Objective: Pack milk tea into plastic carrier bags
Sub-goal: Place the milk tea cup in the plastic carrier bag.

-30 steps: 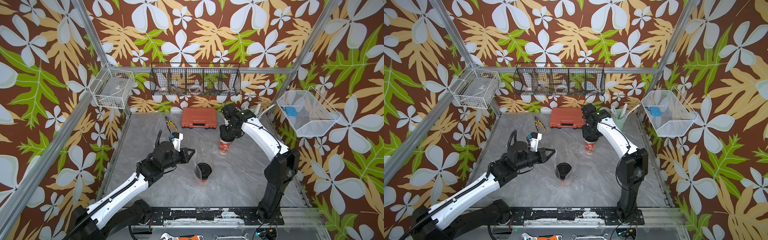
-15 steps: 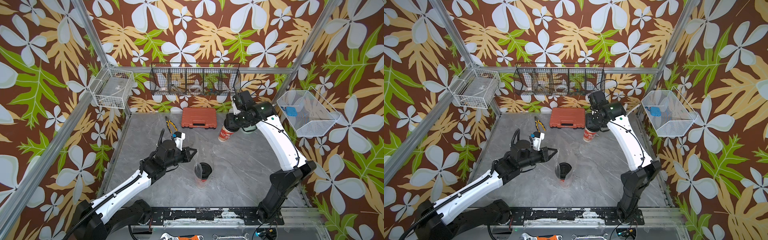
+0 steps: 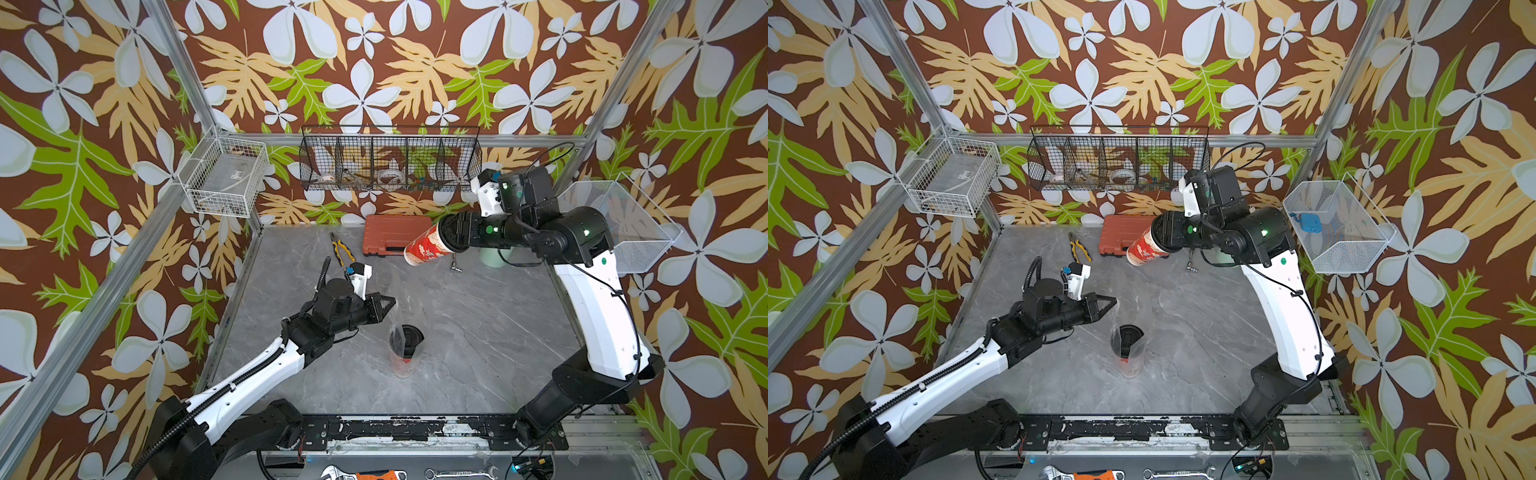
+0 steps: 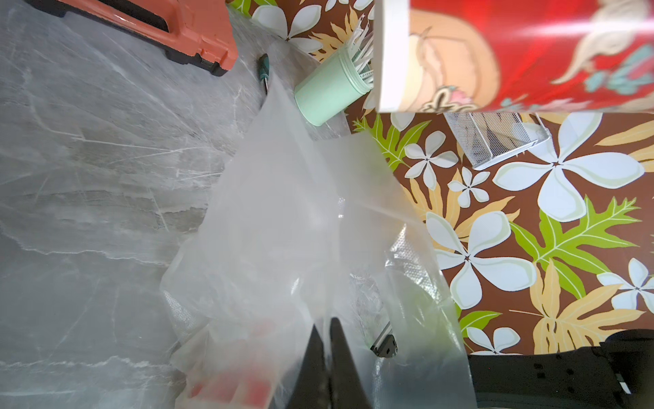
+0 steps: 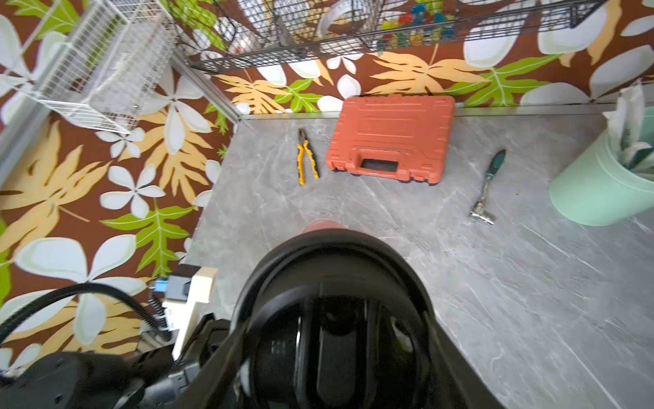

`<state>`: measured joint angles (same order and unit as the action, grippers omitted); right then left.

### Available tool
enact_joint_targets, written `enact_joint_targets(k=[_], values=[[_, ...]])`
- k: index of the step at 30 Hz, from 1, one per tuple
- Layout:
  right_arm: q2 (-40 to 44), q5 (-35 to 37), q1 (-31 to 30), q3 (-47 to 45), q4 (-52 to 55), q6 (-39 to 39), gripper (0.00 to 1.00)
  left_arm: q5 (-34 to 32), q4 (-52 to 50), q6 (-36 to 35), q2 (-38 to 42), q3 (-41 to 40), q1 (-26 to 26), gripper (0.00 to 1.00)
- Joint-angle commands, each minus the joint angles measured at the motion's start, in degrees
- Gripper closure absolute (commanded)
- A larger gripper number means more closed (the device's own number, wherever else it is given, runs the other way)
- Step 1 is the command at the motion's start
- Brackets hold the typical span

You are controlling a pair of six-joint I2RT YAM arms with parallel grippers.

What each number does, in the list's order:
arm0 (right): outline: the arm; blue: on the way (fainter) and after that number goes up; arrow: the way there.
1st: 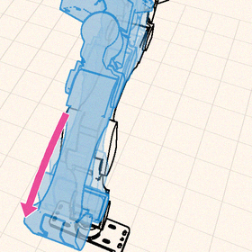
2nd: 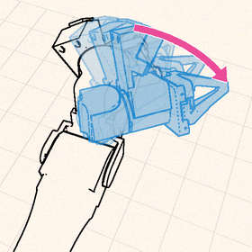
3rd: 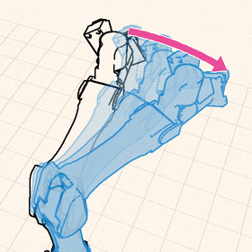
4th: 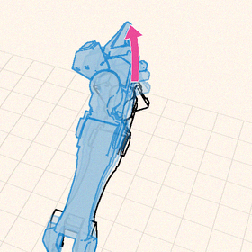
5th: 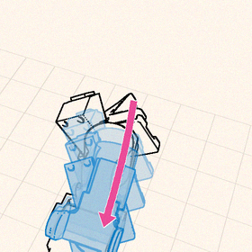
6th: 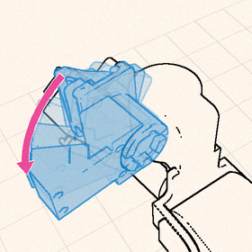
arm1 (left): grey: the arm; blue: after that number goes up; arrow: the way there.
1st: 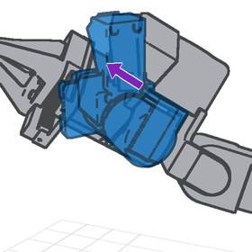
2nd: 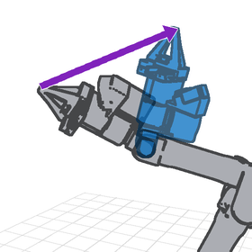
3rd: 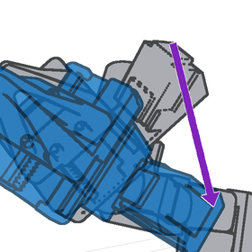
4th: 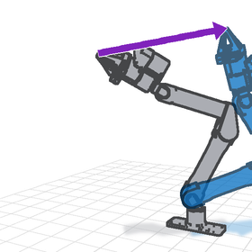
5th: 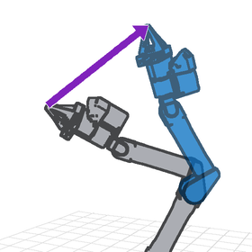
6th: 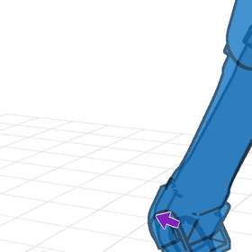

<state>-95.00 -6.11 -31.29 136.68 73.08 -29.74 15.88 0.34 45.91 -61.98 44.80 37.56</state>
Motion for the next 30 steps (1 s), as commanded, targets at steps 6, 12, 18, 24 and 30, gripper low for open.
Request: enact_joint_targets(k=[6,12,18,24,30], values=[[3.9,-1.1,-7.1,-3.3,-0.5,-4.4,0.41,-0.9,-0.8,-1.2,-0.3,1.3,0.0,1.00],[6.6,3.0,-8.9,-9.9,2.2,-4.3,0.42,-1.0,-1.2,-1.4,-0.2,1.7,-0.1,1.00],[6.0,9.8,-9.5,-10.5,7.0,-3.4,0.43,-0.6,-0.6,-1.1,-0.1,1.8,-0.1,1.00],[3.1,13.3,-11.2,-9.4,7.9,-2.2,0.43,1.0,-0.3,-1.3,-0.2,2.6,0.0,1.00],[-1.8,14.2,-13.4,-7.1,7.6,-0.5,0.43,2.7,0.6,-1.2,-1.1,2.9,0.1,1.00]])
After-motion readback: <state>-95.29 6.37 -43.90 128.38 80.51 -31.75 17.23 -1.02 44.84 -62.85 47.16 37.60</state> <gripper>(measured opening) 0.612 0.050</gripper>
